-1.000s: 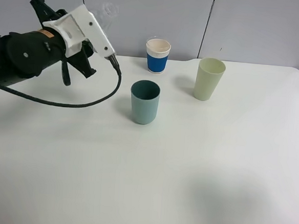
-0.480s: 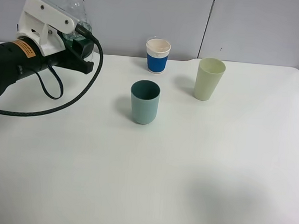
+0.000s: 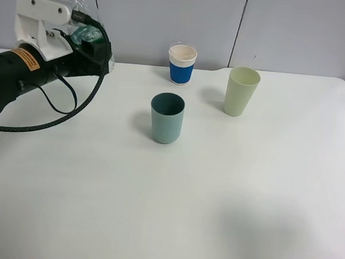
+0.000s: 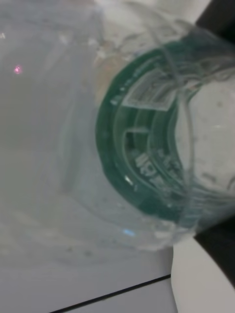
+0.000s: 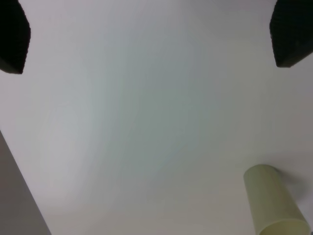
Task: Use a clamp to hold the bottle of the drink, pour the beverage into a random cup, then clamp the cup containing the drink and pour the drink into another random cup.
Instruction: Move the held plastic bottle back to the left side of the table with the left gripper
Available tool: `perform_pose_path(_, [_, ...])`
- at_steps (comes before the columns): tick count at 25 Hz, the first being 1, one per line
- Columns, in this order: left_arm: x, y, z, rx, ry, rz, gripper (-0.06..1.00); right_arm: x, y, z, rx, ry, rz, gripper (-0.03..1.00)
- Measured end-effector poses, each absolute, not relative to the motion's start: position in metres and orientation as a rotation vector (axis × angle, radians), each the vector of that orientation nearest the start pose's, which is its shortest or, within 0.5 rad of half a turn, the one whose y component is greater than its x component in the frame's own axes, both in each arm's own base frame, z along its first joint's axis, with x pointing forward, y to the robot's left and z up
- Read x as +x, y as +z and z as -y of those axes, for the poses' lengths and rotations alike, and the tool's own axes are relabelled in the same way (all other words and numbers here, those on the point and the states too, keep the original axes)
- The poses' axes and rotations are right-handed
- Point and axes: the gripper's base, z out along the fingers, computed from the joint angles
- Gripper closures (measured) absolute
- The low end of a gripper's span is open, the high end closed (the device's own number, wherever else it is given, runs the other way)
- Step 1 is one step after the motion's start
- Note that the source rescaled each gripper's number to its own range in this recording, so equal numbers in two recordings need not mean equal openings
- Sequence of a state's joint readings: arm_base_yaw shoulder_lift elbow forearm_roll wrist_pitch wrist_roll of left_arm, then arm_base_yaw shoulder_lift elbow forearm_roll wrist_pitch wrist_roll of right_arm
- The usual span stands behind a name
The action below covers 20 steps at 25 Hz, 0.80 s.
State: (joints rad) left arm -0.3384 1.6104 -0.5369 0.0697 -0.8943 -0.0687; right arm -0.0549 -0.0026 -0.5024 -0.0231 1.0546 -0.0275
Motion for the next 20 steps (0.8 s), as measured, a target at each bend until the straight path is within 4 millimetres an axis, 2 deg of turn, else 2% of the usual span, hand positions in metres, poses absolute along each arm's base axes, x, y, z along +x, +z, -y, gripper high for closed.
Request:
perform_pose_path(7, [0.290, 0.175, 0.089, 0.264, -0.277, -1.701, 0.94, -0.005, 0.278, 0.002, 0.029, -0.079, -2.034, 0.02])
perform_pose_path(15, [0.303, 0.143, 0.071, 0.199, -0.242, -1.678, 0.94, -0.005, 0.278, 0.002, 0.029, -0.079, -2.034, 0.02])
perform_pose_path(20, [0.311, 0.127, 0.068, 0.218, -0.204, -1.698, 0.94, -0.005, 0.278, 0.002, 0.029, -0.079, -2.034, 0.02])
